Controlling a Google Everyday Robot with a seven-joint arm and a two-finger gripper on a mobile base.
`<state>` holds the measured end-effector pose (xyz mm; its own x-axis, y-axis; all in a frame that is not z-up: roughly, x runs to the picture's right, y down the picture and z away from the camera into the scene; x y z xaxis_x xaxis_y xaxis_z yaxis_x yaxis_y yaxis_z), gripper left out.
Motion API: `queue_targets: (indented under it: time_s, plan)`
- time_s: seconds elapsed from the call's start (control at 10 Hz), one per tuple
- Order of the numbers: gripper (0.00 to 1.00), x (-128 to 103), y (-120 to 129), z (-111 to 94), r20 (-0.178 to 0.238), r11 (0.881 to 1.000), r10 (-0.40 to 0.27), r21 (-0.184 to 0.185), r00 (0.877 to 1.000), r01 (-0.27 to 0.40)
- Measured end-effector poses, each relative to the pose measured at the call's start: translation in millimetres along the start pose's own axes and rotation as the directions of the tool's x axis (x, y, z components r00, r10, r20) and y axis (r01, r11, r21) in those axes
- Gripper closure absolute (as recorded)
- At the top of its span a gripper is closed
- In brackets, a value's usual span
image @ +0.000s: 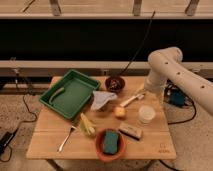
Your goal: Place apple in table surface
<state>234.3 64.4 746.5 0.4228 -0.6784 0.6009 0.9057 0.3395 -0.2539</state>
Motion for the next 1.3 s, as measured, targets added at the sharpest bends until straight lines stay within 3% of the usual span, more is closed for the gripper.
queue_targets:
  time_s: [0.6, 0.8, 1.2, 1.3]
  plan:
    - [0.23, 1, -1, 0, 0.003, 1.000, -0.006, 0.003, 1.000, 0.006]
    - [0.23, -5, -8, -7, 0.022, 0.996, -0.081, 0.027, 0.996, 0.080]
    - [0.23, -40, -68, -11, 0.036, 0.967, -0.252, 0.055, 0.967, 0.250]
    - [0.23, -53, -90, -9, 0.040, 0.950, -0.308, 0.063, 0.951, 0.305]
